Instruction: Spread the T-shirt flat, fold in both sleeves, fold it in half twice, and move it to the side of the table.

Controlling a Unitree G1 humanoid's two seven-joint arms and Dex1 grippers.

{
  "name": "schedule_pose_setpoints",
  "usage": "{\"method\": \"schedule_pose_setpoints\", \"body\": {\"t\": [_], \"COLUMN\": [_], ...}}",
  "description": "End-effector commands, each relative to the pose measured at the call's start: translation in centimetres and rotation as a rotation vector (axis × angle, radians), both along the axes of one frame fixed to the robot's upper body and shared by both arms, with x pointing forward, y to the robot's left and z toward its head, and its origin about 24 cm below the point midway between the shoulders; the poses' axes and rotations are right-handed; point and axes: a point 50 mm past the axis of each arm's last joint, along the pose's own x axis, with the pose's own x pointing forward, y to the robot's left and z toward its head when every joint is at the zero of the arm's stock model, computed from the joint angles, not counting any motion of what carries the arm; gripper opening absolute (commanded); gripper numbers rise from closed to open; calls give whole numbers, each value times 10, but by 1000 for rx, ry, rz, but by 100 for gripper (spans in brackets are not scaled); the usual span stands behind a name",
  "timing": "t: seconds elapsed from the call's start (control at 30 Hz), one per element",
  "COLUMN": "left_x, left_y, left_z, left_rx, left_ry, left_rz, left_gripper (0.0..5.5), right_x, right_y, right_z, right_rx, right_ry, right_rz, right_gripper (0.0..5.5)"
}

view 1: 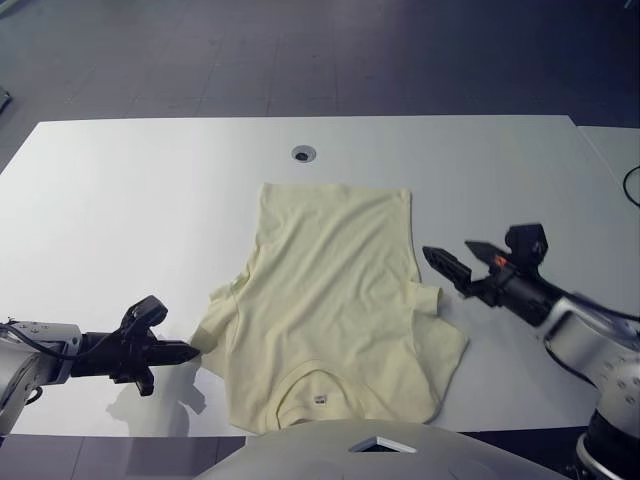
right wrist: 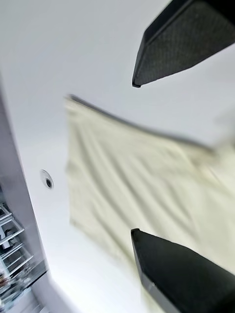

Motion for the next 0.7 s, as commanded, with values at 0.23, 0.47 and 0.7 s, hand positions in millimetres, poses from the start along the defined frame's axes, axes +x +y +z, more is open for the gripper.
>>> {"method": "schedule_pose_setpoints", "body": {"t": [0.23, 0.47, 0.7], "left_x": [17, 26, 29], "left_y": [4, 10, 15], "left_z": [2, 6, 7], "left_rx": [42, 59, 68], "left_ry": [-32, -33, -20], "left_rz": [-29, -57, -71], "left_gripper": [3, 3, 3], "right_x": [93, 106, 112], "right_y": [17, 11, -2], "right_z": [-44, -63, -70], "right_rx": [-484, -578, -644], "right_ry": [-165, -169, -155], "right_rz": [117, 155, 145], "right_gripper": [540, 540, 540]}}
